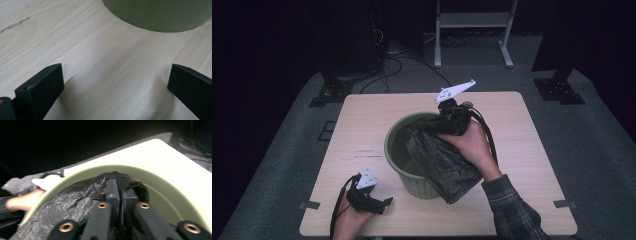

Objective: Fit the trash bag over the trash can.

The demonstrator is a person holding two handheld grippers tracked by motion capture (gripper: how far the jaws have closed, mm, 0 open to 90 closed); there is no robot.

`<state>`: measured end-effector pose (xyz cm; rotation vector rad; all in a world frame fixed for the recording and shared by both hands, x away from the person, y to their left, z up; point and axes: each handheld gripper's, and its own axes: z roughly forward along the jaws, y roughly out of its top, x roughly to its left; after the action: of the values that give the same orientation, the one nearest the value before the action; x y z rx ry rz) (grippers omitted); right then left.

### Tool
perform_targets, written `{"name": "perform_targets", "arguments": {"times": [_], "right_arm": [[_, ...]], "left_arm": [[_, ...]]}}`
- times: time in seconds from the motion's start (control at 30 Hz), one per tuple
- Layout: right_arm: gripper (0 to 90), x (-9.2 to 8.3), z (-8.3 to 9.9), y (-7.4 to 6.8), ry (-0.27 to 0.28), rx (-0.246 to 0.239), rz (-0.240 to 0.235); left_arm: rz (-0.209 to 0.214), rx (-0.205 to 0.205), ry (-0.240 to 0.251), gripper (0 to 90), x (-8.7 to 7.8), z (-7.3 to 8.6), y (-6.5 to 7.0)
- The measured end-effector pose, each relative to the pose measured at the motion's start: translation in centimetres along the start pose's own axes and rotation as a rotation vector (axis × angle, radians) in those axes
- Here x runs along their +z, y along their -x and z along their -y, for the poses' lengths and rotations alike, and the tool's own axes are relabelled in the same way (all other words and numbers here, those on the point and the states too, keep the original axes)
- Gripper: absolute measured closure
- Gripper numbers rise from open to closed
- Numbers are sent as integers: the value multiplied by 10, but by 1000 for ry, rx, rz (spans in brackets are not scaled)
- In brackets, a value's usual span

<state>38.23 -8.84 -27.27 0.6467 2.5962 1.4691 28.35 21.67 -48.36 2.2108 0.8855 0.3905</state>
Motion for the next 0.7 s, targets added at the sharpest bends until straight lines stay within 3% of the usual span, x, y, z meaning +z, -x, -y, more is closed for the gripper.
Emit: {"name": "perform_targets", "arguments": {"times": [0.13, 0.3, 0.4, 0.7], "right_arm": [[587, 1, -3, 6, -31, -3, 86], [387, -11, -4, 10, -1, 12, 112], [328, -18, -2, 12, -18, 16, 99], [301, -32, 11, 13, -23, 13, 62]], "left_arm": [[0, 0, 0, 0, 0, 0, 0], [1, 1, 0, 0, 0, 0, 0], [1, 1, 0, 0, 0, 0, 0], [11, 9, 0, 0, 0, 0, 0]]}}
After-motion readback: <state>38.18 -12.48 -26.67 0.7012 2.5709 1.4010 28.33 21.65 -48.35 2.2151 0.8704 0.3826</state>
